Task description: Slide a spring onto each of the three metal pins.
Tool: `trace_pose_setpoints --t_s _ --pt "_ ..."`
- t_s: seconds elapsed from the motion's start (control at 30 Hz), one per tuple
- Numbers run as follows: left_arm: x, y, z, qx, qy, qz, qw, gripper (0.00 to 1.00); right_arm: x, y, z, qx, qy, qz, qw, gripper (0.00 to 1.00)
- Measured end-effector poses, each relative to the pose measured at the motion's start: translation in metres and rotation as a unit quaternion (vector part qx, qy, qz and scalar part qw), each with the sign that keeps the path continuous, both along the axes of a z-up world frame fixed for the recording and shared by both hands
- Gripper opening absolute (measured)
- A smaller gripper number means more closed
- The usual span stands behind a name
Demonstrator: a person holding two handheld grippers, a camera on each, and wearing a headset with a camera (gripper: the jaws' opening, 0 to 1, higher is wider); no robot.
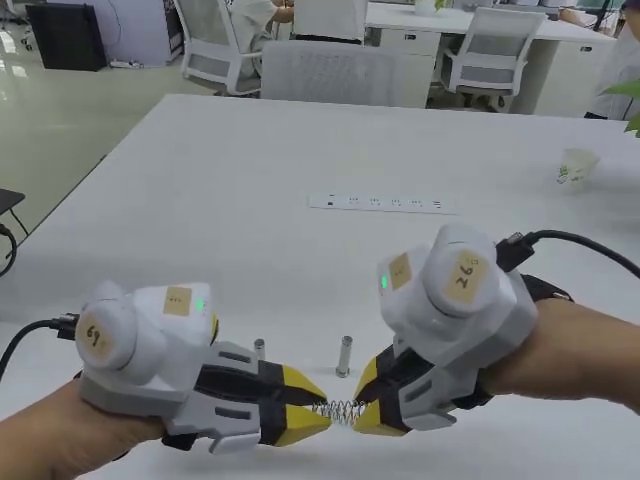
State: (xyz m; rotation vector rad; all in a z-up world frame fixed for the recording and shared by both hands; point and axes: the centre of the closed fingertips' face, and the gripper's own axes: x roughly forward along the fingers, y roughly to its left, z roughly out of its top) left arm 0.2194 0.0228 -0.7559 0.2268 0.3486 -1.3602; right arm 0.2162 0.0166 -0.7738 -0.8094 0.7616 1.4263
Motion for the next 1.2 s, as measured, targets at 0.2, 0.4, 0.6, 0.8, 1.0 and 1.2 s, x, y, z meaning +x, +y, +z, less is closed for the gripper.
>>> trace_pose_setpoints --t_s 0.2,0.4,0.6,0.8,1.0,1.2 --pt "0.0 -0.002 0.007 -0.012 -0.001 0.001 0.9999 0.01 0.0 -0.001 -0.003 0.0 0.005 -0.003 1.0 0.1" --pt "-0.001 -0.003 0.011 -0.019 -0.002 0.001 0.9998 0.01 0.0 -0.002 -0.003 0.001 0.009 -0.007 0.9999 0.1" --pt "0.0 -0.003 0.013 -0.024 -0.003 0.003 0.9997 0.01 0.001 -0.002 -0.003 0.003 0.005 -0.006 1.0 0.09" --pt "0.001 -0.003 0.013 -0.023 -0.004 0.004 0.9997 0.01 0.001 -0.002 -0.001 0.005 0.002 -0.006 1.0 0.09" --pt "0.001 -0.004 0.013 -0.025 -0.003 0.004 0.9997 0.02 0.001 -0.002 0.005 0.013 0.006 -0.014 0.9998 0.09" --pt "0.001 -0.004 0.011 -0.023 -0.002 0.003 0.9997 0.02 0.0 0.002 0.013 0.027 0.014 -0.024 0.9992 0.09"
